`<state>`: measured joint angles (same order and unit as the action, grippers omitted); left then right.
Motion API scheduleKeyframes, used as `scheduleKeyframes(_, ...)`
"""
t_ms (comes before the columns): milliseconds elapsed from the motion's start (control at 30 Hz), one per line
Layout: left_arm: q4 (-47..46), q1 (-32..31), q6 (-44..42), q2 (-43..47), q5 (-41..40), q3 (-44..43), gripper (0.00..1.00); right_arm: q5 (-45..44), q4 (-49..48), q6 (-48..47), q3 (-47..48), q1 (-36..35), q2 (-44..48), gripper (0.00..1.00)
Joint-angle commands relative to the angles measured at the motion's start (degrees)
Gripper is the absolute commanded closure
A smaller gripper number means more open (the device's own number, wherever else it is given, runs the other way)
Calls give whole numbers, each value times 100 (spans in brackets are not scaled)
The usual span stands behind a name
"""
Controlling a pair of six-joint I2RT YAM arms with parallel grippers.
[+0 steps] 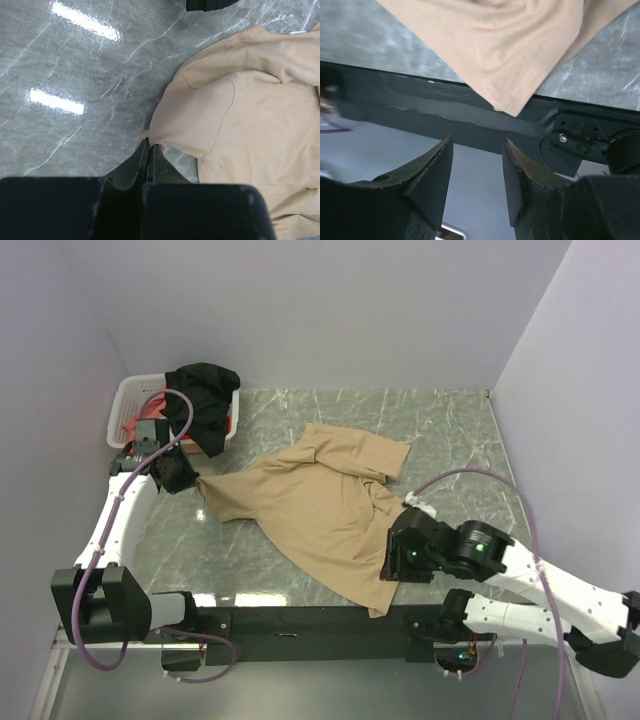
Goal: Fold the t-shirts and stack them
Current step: Flatten the tshirt out
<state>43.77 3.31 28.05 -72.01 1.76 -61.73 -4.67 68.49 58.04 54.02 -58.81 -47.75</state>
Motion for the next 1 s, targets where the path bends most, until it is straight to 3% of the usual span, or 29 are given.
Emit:
scheduleKeyframes(0, -211, 38, -125, 82, 97, 30, 100, 36, -511, 269, -339, -323, -270, 49)
scheduleKeyframes(367, -281, 56, -107, 64, 325, 276, 100, -7, -1540, 146, -1139, -1317, -1226, 47)
scheduleKeyframes(967, -62, 73, -256, 336, 246, 355, 100, -983, -1663, -38, -779, -1889, -3197, 40)
